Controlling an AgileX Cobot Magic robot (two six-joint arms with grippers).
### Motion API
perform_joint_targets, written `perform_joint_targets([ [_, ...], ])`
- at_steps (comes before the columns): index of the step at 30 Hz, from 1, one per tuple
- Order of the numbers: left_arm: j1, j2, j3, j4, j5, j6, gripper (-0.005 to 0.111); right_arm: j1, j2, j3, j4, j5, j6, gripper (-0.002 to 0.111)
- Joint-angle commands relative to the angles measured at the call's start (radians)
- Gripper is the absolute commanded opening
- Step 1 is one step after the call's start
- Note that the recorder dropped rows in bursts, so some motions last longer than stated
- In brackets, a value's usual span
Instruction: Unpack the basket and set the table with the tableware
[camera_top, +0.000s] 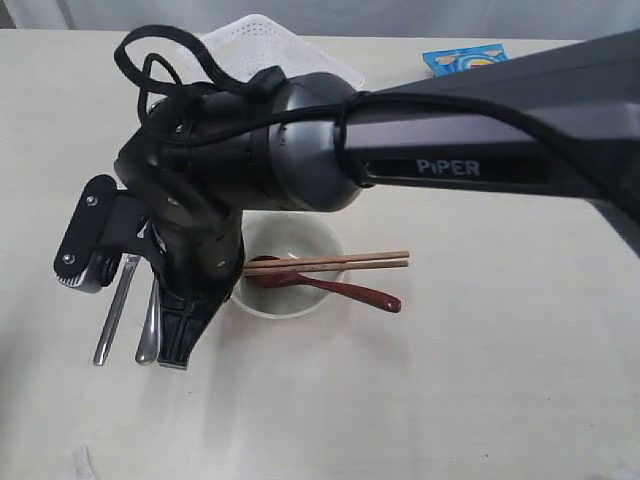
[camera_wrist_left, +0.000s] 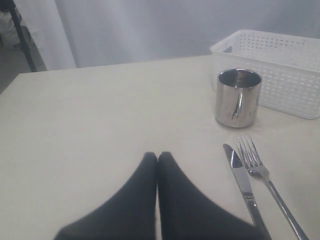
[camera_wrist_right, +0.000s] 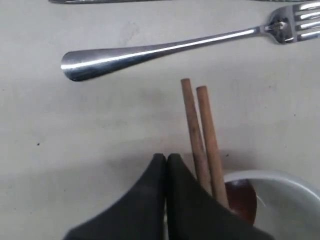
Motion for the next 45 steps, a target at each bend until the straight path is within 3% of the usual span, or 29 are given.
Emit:
perform_joint_targets([
  [1,-0.005,-0.002,0.002,0.004,-0.001,-0.002,0.000,-0.001,-0.088,-0.003,0.034,0.041,0.005,0.000],
  [8,-0.005,-0.002,0.002,0.004,-0.001,-0.002,0.000,-0.059,-0.244,-0.003,0.040,0.048,-0.004,0.000],
  [13,-0.005,-0.002,0.002,0.004,-0.001,-0.002,0.000,-0.245,-0.332,-0.003,0.097,0.051,0.007,0.000],
  [19,-0.005,-0.002,0.002,0.004,-0.001,-0.002,0.000,-0.537,-0.399,0.013,0.243,0.045,0.005,0.000],
  [25,-0.005,-0.002,0.002,0.004,-0.001,-0.002,0.000,-0.716,-0.421,0.101,0.335,-0.026,0.005,0.000],
  [36,-0.005,-0.002,0.002,0.004,-0.001,-0.002,0.000,-0.745,-0.376,0.147,0.368,-0.153,0.033,0.000],
  [45,-0.005,-0.002,0.002,0.004,-0.001,-0.002,0.000,-0.745,-0.145,-0.134,0.355,-0.069,0.031,0.000],
])
